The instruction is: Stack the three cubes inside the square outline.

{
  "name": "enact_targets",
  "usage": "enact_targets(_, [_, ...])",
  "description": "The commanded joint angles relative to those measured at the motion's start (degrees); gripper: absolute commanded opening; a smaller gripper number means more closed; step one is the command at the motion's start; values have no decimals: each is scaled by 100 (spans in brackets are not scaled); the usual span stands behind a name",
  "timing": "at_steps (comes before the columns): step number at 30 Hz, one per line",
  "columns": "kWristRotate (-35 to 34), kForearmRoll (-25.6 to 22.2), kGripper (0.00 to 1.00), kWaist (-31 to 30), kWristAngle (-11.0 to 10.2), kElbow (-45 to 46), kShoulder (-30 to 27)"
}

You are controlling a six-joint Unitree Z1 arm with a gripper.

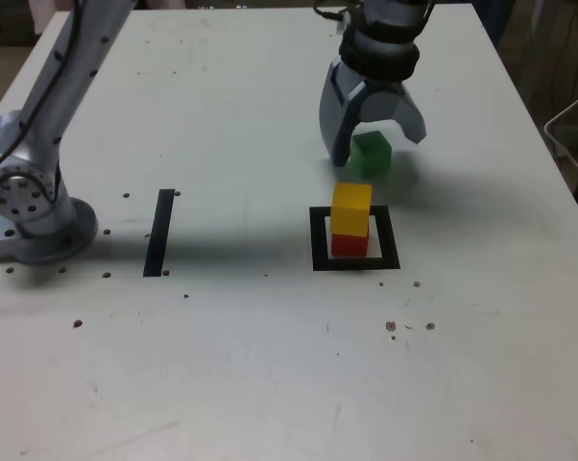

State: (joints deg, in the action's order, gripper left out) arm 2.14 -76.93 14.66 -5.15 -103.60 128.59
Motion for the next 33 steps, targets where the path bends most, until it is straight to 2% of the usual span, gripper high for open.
enact_targets(1, [2,15,87,34,3,-31,60])
enact_targets(6, [-21,12,76,55,2,-46,79])
enact_targets(14, [-29,61,52,58,-41,-29,40])
enact_targets(26, [26,194,47,37,7,5,52])
enact_targets(33, [39,200,31,34,14,33,14])
